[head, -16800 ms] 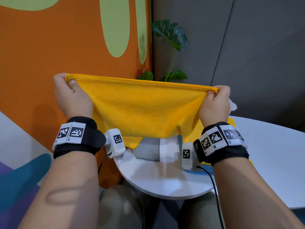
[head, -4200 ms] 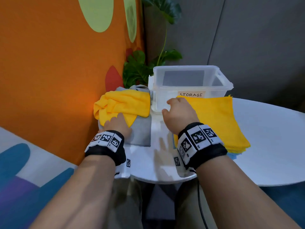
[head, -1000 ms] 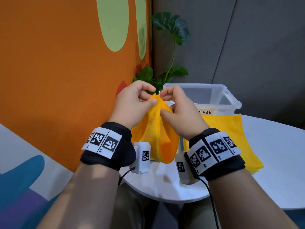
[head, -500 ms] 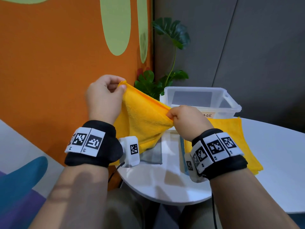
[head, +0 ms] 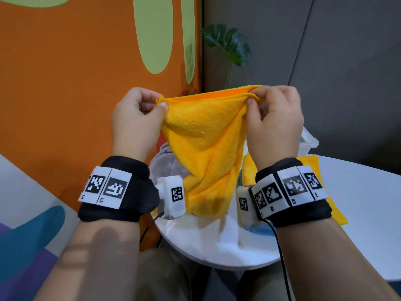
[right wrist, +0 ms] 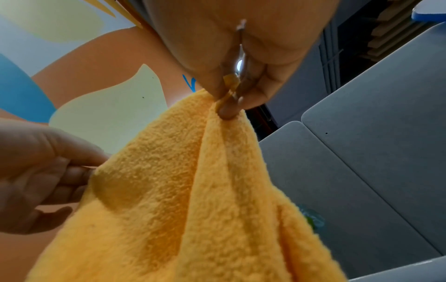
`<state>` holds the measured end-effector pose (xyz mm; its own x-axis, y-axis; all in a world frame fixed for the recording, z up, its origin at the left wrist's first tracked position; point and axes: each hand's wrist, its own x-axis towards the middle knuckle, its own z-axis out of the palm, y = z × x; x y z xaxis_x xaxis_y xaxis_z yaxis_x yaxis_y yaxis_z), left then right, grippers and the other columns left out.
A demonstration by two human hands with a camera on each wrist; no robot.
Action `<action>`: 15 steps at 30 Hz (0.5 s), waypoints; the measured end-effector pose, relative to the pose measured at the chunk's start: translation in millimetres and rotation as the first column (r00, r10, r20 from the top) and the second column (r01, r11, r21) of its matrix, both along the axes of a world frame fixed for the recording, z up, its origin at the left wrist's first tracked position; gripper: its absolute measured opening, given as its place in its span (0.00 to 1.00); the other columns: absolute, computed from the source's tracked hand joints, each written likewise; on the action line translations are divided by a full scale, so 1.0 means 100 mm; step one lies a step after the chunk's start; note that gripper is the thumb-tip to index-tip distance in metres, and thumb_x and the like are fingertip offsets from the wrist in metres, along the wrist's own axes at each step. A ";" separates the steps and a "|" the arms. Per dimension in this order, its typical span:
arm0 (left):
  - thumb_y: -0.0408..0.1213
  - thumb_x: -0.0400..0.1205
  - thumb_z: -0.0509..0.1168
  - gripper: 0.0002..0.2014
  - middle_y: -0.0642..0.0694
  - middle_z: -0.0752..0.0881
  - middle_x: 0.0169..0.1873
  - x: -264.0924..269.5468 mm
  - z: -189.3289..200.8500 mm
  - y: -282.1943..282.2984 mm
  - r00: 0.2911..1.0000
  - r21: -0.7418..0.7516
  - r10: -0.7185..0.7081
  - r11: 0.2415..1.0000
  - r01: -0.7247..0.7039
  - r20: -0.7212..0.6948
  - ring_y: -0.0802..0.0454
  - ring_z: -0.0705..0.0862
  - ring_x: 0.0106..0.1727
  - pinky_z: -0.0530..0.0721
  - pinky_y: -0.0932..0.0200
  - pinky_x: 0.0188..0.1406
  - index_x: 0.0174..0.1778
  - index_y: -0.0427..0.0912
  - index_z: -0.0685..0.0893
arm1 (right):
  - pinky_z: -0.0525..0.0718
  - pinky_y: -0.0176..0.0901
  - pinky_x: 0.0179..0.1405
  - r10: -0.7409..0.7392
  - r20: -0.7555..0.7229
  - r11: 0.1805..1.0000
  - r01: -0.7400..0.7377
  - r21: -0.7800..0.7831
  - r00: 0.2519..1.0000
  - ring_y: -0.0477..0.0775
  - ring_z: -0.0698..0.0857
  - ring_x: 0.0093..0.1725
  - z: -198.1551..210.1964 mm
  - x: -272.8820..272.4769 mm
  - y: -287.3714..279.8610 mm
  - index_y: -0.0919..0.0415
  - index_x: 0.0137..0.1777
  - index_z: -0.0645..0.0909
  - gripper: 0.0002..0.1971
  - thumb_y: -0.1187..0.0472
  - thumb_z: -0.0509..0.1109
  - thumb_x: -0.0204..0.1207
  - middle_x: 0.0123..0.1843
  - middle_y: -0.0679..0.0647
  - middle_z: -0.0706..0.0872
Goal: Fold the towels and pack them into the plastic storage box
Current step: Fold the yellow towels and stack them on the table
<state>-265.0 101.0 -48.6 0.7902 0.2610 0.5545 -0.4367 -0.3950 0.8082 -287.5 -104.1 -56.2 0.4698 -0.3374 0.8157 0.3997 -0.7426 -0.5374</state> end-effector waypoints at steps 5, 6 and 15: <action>0.30 0.74 0.67 0.07 0.45 0.81 0.32 -0.07 0.02 -0.06 0.993 -0.003 -0.072 0.997 0.072 -0.091 0.55 0.78 0.33 0.78 0.57 0.34 0.37 0.49 0.82 | 0.70 0.21 0.42 0.004 -0.256 1.000 -0.006 -0.009 0.967 0.43 0.75 0.49 -0.06 0.02 -0.02 0.55 0.65 0.78 0.15 0.63 0.62 0.81 0.61 0.48 0.72; 0.30 0.74 0.66 0.07 0.43 0.81 0.31 -0.08 0.01 -0.09 0.990 0.006 -0.087 0.996 0.088 -0.115 0.51 0.78 0.33 0.78 0.54 0.34 0.37 0.48 0.82 | 0.70 0.24 0.46 0.044 -0.372 0.998 -0.054 -0.016 0.927 0.45 0.77 0.51 -0.08 0.03 -0.03 0.53 0.70 0.74 0.18 0.64 0.62 0.81 0.67 0.50 0.71; 0.29 0.76 0.69 0.08 0.44 0.81 0.29 -0.09 -0.12 -0.35 0.935 0.059 -0.182 0.976 0.209 -0.303 0.47 0.82 0.33 0.82 0.50 0.40 0.47 0.45 0.81 | 0.79 0.41 0.49 0.316 -0.602 0.917 -0.399 -0.006 0.733 0.46 0.81 0.49 -0.19 -0.04 0.18 0.50 0.57 0.75 0.12 0.54 0.70 0.75 0.57 0.48 0.79</action>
<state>-273.6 65.9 -60.6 0.9517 0.0449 0.3038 -0.2612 -0.4019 0.8777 -291.8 -86.5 -75.3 0.9281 0.0387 0.3704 0.2941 -0.6862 -0.6653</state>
